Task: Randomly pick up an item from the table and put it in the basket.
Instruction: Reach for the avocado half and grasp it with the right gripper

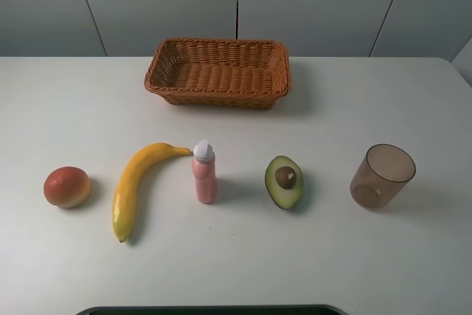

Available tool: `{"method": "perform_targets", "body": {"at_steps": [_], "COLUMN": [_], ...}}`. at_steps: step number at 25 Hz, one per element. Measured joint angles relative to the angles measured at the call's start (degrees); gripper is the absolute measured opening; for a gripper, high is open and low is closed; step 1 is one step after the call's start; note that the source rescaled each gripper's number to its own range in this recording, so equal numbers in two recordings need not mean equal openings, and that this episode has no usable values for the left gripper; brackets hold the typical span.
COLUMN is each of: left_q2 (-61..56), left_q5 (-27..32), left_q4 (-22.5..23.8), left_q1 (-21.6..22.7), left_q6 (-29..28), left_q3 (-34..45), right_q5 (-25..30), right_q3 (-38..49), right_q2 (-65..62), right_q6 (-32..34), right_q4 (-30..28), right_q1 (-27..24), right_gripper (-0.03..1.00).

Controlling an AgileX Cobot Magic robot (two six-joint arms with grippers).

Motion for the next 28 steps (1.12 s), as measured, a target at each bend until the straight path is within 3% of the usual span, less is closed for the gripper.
{"method": "perform_targets", "body": {"at_steps": [28], "left_q2": [0.00], "left_q5": [0.00], "left_q4": [0.00], "left_q1": [0.00], "left_q6": [-0.12], "left_q3": [0.00], "right_q5": [-0.27], "right_q3": [-2.51], "right_q2": [1.64], "right_q6": [1.28], "right_q4": [1.23], "right_q1": [0.00], "right_gripper": [1.00]}}
